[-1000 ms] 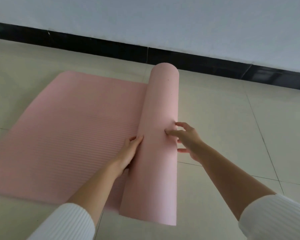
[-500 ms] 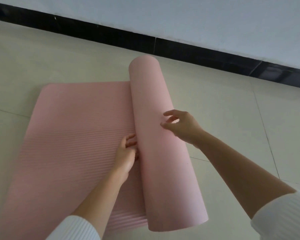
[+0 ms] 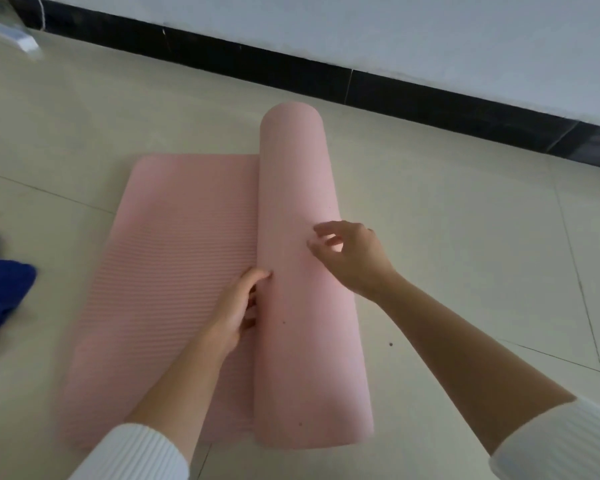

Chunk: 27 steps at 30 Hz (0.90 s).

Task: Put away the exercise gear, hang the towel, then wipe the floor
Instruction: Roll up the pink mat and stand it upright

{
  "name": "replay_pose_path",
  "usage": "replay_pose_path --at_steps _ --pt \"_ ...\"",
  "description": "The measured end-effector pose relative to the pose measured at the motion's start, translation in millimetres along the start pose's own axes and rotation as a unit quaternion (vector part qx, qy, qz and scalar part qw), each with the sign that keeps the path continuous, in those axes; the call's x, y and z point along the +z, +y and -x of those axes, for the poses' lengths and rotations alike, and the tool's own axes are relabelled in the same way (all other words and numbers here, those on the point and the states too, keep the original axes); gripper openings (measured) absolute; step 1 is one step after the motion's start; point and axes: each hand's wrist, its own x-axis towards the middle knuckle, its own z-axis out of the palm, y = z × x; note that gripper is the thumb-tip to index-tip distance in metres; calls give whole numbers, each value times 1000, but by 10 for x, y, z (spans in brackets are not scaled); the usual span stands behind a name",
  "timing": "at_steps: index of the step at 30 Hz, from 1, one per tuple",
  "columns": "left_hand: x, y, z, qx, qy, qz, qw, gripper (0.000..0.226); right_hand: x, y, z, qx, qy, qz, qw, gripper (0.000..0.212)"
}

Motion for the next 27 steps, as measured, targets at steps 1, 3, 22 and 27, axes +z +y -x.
replay_pose_path --at_steps 1,3,22,27 --pt "-83 7 -17 19 27 21 999 26 -11 -14 -20 8 -3 -43 999 39" --pt "-231 20 -53 69 84 -3 994 41 12 -11 -49 41 -9 -39 998 52" --pt "-1295 562 230 155 137 -258 944 44 911 -590 -57 49 -86 -46 994 61" --pt "-1498 785 343 124 172 -299 931 31 1028 -828 -258 30 -79 -167 982 25"
